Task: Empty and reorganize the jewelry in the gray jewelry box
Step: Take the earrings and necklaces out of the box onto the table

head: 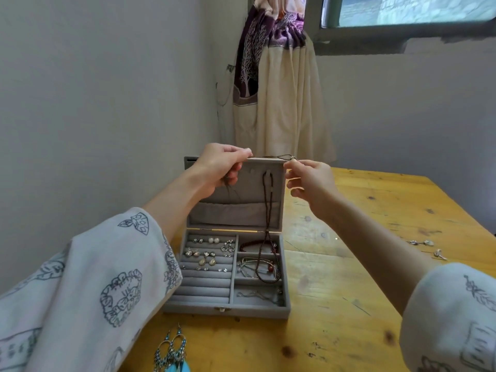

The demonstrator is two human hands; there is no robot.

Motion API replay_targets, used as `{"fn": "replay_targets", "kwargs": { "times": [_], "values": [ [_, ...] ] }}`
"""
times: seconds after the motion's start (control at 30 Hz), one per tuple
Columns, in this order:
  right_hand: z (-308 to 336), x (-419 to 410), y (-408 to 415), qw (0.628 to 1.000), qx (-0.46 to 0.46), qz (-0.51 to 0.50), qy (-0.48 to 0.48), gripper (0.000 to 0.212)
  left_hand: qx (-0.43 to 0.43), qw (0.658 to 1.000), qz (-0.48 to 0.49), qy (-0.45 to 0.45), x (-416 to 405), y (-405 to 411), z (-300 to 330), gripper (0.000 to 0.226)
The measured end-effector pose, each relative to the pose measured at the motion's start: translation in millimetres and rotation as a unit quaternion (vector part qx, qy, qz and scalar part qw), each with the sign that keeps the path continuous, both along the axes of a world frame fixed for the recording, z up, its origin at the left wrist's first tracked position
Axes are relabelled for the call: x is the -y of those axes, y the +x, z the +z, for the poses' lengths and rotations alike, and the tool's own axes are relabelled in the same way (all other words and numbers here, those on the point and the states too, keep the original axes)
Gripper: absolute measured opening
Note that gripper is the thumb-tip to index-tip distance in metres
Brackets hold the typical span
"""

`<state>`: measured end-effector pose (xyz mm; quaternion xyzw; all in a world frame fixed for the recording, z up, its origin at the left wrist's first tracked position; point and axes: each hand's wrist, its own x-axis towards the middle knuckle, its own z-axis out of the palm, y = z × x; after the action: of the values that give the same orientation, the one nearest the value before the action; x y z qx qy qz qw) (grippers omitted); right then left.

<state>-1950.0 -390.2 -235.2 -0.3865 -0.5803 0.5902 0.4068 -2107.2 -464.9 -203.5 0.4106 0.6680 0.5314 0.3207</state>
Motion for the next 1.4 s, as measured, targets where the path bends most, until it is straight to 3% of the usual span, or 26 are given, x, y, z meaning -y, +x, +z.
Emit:
{"fn": "replay_targets", "kwargs": {
  "times": [0.13, 0.3, 0.5, 0.73, 0.87, 0.97, 1.27, 1.4],
  "values": [
    [4.7, -6.7, 48.9, 0.994, -0.055, 0.02, -0.09, 0.017, -0.082, 0.994, -0.053, -0.044, 21.1, 3.4, 0.5, 0.015],
    [3.7, -1.9, 112.6, 0.994, -0.019, 0.054, -0.092, 0.018, -0.085, 0.986, -0.122, -0.071, 52.8, 24.7, -5.4, 0.02],
    [6.4, 1.9, 181.9, 0.978, -0.103, -0.104, -0.148, 0.014, -0.101, 0.984, -0.137, -0.052, 62.0, 65.0, 8.0, 0.018],
    [-10.4, 2.1, 268.5, 0.958, -0.084, -0.219, -0.166, 0.014, -0.092, 0.983, -0.145, -0.068, 52.4, 115.3, -6.2, 0.017],
    [-31.5, 0.5, 304.2, 0.947, -0.033, -0.269, -0.171, 0.007, -0.076, 0.986, -0.122, -0.09, 36.7, 135.2, -30.6, 0.018],
    [-53.8, -7.9, 318.3, 0.944, 0.016, -0.288, -0.164, 0.016, -0.072, 0.987, -0.106, -0.1, 19.2, 148.7, -50.0, 0.019],
    [-118.5, -53.1, 317.6, 0.923, 0.19, -0.316, -0.111, 0.021, 0.04, 0.991, 0.031, -0.124, -39.8, 174.8, -109.4, 0.015],
    [-125.4, -64.7, 311.2, 0.909, 0.301, -0.286, -0.038, 0.024, -0.111, 0.979, 0.075, -0.152, -51.8, 175.2, -131.4, 0.014]
  ]
}}
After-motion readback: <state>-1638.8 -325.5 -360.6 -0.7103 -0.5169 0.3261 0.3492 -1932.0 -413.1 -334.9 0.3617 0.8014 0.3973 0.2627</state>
